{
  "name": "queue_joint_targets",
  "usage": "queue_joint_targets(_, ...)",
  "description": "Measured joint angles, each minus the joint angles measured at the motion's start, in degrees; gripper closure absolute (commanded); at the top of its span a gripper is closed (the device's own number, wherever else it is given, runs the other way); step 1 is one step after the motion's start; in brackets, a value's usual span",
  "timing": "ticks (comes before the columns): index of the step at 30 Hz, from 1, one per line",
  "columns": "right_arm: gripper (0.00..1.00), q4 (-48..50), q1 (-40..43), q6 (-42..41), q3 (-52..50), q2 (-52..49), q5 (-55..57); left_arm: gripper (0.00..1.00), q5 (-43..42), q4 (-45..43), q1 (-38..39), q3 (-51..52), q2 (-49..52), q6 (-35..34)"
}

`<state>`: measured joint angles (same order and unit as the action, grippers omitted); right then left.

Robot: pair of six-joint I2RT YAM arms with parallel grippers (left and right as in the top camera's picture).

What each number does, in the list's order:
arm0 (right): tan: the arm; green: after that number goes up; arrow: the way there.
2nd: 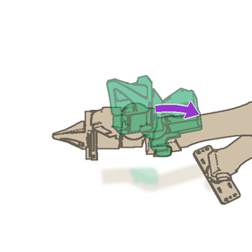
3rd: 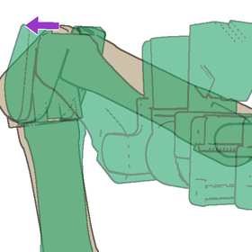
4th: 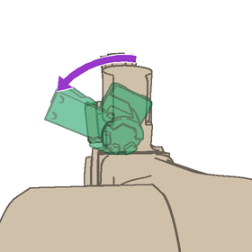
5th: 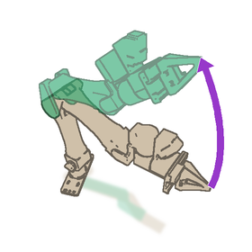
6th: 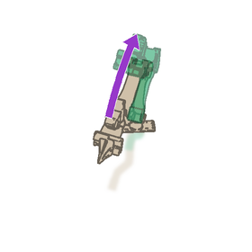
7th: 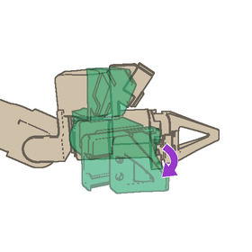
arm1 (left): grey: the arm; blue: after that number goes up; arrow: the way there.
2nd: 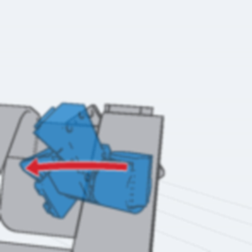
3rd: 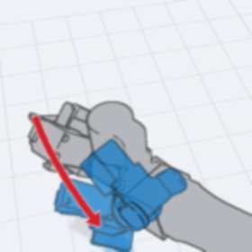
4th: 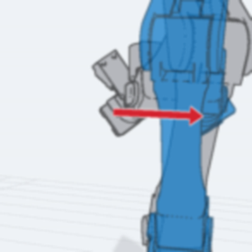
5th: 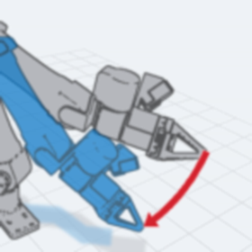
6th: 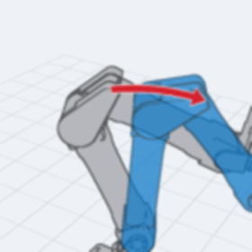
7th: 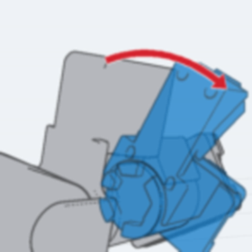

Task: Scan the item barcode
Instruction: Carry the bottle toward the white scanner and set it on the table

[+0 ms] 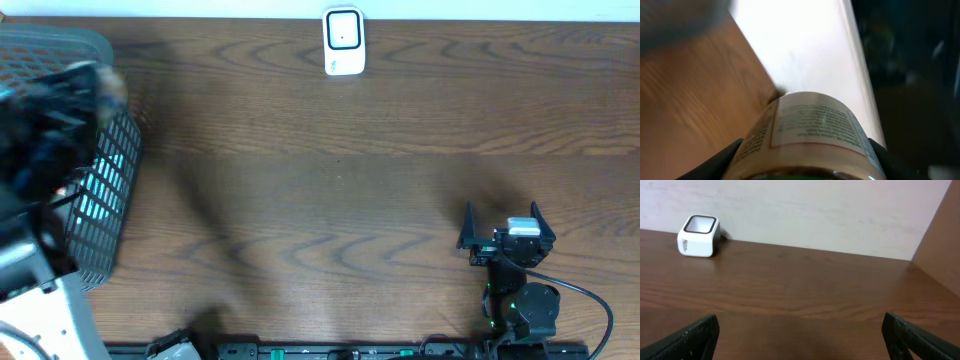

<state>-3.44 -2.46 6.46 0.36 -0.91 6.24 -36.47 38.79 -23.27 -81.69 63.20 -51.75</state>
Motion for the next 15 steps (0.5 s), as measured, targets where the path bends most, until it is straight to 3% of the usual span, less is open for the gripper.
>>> queue_joint_targets(7, 0.01, 0.00, 0.00, 0.00, 0.00, 0.00, 0.00, 0.35, 9.84, 4.92, 22.47, 0.15, 5.14, 3.98)
queue_joint_targets(15, 0.01, 0.00, 0.00, 0.00, 0.00, 0.00, 0.00, 0.35, 24.96, 8.48, 40.11, 0.31, 17.31, 3.96)
